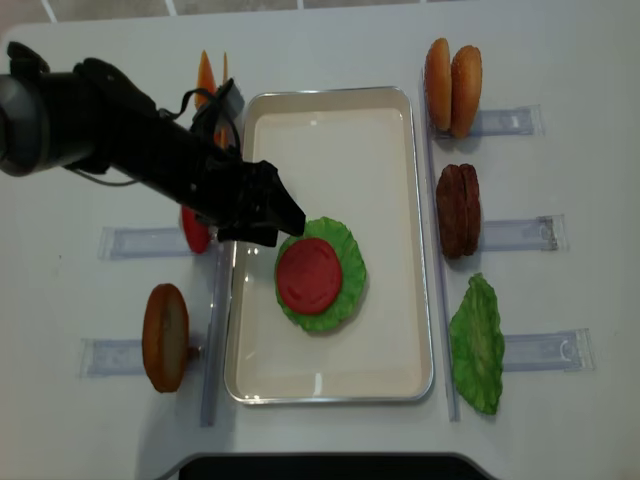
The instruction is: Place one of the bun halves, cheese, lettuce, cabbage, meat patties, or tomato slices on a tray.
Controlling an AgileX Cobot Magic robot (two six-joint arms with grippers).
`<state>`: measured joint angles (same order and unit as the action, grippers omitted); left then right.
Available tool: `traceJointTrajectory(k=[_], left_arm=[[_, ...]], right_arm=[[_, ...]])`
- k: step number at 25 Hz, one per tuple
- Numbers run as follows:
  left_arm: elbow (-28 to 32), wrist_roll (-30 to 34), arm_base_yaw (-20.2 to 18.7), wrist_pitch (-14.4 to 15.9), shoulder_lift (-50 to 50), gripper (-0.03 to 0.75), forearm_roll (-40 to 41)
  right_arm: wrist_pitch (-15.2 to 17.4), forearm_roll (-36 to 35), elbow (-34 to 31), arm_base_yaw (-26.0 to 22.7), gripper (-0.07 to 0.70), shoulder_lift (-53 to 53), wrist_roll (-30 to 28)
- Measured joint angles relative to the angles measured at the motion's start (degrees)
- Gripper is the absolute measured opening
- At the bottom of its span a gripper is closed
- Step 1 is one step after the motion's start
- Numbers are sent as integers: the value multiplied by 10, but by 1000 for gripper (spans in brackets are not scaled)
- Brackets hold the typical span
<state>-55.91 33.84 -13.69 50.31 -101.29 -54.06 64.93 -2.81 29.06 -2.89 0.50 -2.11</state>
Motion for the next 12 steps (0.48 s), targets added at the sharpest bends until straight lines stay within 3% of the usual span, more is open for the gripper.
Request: traceJointTrajectory(k=[7, 12], left_arm=[[-119, -61, 0, 41, 0, 474, 50], [-223, -170, 0, 104, 0, 474, 197]], right_arm=[[0, 0, 0, 0, 274, 0, 0], [0, 0, 0, 0, 274, 0, 0]])
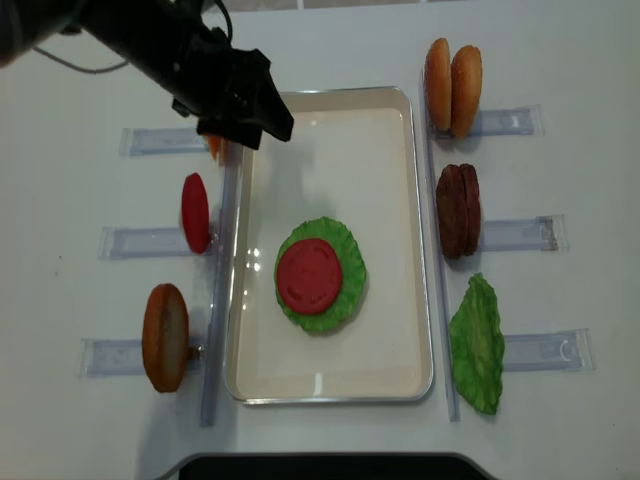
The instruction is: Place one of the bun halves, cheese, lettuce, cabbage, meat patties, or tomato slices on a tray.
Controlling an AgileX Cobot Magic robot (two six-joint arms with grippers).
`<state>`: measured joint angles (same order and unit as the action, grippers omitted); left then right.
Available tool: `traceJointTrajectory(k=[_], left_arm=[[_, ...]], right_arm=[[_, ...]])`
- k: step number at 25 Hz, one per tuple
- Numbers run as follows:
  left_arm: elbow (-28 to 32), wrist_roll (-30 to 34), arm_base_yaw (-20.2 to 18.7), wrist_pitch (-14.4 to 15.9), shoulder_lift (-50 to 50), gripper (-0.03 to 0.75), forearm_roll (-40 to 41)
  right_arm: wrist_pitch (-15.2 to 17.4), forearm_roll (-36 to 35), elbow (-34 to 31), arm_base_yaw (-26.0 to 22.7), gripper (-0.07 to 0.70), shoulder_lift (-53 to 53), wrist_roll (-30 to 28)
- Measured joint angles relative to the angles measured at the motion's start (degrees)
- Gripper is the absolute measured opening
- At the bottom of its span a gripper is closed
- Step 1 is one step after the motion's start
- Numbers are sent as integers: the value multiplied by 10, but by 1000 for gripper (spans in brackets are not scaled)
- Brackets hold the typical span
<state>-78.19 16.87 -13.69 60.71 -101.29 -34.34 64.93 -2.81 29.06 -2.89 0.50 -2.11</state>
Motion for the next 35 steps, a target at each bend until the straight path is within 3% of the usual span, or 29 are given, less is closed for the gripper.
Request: traceJointTrajectory(k=[4, 7, 19, 29, 35], left_arm=[[-52, -80, 1, 69, 0, 474, 153], [-61, -98, 16, 86, 0, 474, 212], [-62, -127, 183, 89, 2, 470, 319], [-60, -129, 192, 89, 35, 429, 348], [17, -130, 192, 90, 120, 424, 348]], right_arm=[[0, 0, 0, 0, 274, 0, 0], [0, 0, 0, 0, 274, 0, 0], [0, 0, 0, 0, 274, 0, 0], [0, 0, 0, 0, 274, 0, 0], [0, 0, 0, 0, 274, 0, 0]])
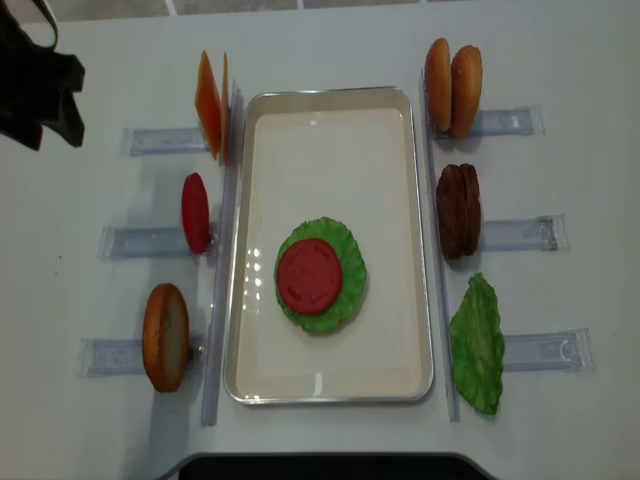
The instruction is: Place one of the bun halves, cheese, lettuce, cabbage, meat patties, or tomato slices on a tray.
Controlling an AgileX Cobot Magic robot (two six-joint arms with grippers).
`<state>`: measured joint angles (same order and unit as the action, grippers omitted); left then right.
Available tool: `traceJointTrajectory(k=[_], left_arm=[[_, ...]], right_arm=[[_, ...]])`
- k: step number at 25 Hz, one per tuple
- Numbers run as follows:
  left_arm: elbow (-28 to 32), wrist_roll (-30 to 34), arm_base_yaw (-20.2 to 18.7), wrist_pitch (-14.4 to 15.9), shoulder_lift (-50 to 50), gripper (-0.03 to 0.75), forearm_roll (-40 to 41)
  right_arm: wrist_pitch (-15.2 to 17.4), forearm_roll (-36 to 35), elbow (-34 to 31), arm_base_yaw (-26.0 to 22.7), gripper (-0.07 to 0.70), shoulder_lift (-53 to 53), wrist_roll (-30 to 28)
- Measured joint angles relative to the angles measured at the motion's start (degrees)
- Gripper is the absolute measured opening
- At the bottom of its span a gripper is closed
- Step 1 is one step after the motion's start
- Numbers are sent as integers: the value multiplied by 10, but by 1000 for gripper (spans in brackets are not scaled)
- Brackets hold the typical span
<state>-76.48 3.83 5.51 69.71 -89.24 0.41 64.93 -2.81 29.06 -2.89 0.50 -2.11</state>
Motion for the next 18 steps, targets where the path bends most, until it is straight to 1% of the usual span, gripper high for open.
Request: traceJointTrajectory(k=[3, 11, 18], left_arm=[[47, 0, 0, 1, 62, 421, 0], [134, 0, 0, 7, 236, 419, -33], [234, 3, 0, 9, 380, 419, -40]], right_arm=[[0, 0, 0, 0, 274, 0, 0], [0, 0, 0, 0, 274, 0, 0], [0, 0, 0, 0, 274, 0, 0]])
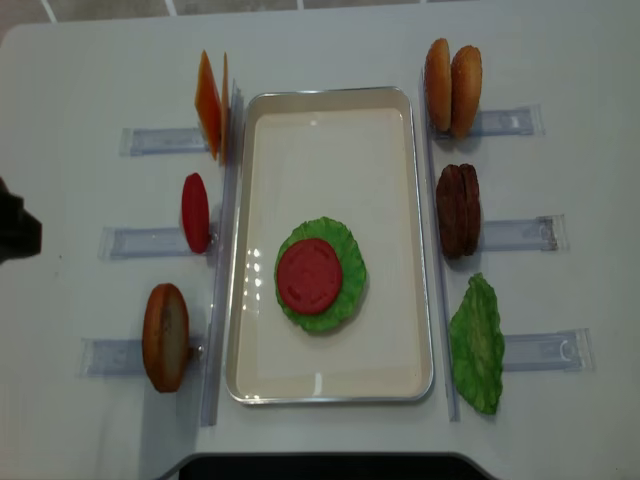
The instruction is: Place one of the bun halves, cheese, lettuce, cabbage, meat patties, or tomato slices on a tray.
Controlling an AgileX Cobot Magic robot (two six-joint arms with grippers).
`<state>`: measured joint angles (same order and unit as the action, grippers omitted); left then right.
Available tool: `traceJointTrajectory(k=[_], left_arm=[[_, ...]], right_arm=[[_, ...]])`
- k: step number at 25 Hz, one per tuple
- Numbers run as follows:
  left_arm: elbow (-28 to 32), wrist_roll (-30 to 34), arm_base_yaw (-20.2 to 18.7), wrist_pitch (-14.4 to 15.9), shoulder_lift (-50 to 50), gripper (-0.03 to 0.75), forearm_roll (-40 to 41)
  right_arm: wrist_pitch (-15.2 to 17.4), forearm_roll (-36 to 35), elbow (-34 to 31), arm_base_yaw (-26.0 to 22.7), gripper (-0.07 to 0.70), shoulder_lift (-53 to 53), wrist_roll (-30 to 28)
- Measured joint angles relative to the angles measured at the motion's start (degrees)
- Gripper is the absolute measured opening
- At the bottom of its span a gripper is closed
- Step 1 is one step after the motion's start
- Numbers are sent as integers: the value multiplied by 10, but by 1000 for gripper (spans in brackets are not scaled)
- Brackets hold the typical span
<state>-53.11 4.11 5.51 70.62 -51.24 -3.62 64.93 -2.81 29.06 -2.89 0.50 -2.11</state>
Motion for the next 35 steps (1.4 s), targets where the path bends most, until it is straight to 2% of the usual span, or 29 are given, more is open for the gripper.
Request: traceJointTrajectory(k=[4, 11, 16, 20, 23, 35], left_arm=[[56, 6, 0, -3, 91, 410, -2], [165, 9, 0, -43, 265, 399, -2], [240, 18, 0, -55, 376, 398, -2], [251, 23, 0, -73, 464, 397, -4], [251, 23, 0, -73, 515, 386, -5], [259, 27, 0, -70, 521, 369, -4]], right_arm=[[0, 0, 0, 0, 274, 0, 0], [0, 0, 0, 0, 274, 0, 0], [0, 0, 0, 0, 274, 0, 0], [0, 0, 0, 0, 274, 0, 0], [0, 0, 0, 0, 274, 0, 0], [0, 0, 0, 0, 274, 0, 0]])
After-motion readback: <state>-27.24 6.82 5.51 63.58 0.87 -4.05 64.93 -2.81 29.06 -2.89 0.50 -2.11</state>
